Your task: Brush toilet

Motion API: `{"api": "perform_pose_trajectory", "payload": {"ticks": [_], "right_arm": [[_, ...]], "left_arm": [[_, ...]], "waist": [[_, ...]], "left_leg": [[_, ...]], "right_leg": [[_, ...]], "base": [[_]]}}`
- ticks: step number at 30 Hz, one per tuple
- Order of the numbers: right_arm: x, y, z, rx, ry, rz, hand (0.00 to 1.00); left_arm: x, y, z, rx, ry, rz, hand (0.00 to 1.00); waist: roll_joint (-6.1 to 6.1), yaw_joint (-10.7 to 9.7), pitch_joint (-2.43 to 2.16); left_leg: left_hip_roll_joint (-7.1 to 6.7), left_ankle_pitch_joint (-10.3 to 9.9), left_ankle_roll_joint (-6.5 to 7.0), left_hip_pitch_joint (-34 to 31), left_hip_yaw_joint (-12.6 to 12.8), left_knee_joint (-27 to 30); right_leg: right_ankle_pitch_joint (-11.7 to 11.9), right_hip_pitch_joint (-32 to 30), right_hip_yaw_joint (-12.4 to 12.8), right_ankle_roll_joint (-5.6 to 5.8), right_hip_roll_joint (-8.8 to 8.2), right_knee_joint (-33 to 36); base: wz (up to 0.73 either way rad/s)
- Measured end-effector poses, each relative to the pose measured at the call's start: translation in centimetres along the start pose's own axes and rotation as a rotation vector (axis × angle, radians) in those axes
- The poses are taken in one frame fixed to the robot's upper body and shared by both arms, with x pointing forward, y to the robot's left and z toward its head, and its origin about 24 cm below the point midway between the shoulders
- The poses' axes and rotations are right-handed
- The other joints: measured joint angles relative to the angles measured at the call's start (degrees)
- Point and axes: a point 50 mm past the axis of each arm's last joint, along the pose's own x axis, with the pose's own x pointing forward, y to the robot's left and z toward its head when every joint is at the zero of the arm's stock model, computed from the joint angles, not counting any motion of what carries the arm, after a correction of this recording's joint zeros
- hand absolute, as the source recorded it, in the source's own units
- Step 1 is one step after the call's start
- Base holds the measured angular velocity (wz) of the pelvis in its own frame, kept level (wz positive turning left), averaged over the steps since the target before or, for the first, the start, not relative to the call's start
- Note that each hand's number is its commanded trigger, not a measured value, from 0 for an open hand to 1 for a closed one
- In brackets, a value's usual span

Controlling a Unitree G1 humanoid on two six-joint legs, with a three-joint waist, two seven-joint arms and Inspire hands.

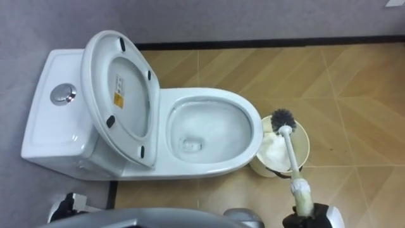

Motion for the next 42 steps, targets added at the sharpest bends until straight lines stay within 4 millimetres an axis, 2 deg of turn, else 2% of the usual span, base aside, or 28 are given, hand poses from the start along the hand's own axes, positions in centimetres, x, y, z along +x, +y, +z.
{"api": "perform_pose_trajectory", "payload": {"ticks": [11,19,28,42], "right_arm": [[0.3,0.1,0.8,0.051,0.005,-0.003,0.0],[0.5,0.2,1.7,0.065,-0.024,0.01,0.0],[0.4,0.4,1.4,0.111,-0.002,0.031,0.0],[0.1,1.6,0.5,0.162,0.072,0.136,0.0]], "left_arm": [[-0.2,-0.2,-0.6,0.003,0.011,-0.033,0.0],[-0.3,-0.1,-1.2,0.003,0.023,-0.034,0.0],[-0.4,-0.1,-1.4,0.028,0.024,-0.035,0.0],[-0.4,-0.1,-1.5,0.028,0.027,-0.034,0.0]], "waist": [[-0.19,0.1,-0.01],[-1.09,0.1,-0.03],[-0.98,0.2,-0.03],[-1.0,0.2,0.11]], "left_leg": [[0.14,0.0,0.0,0.0,0.0,0.0],[0.15,0.0,0.0,0.0,-0.1,0.0],[0.28,0.0,0.0,0.2,-0.4,0.0],[0.2,0.0,-0.01,0.7,-0.5,-0.1]], "right_leg": [[0.1,-0.1,0.2,-0.08,0.2,0.0],[0.1,0.1,-0.1,-0.09,0.15,-0.1],[0.5,0.9,-1.2,-0.2,0.05,-1.1],[0.5,1.8,-1.2,-0.12,0.06,-1.2]], "base": [[0.0],[0.0],[0.01],[0.01]]}}
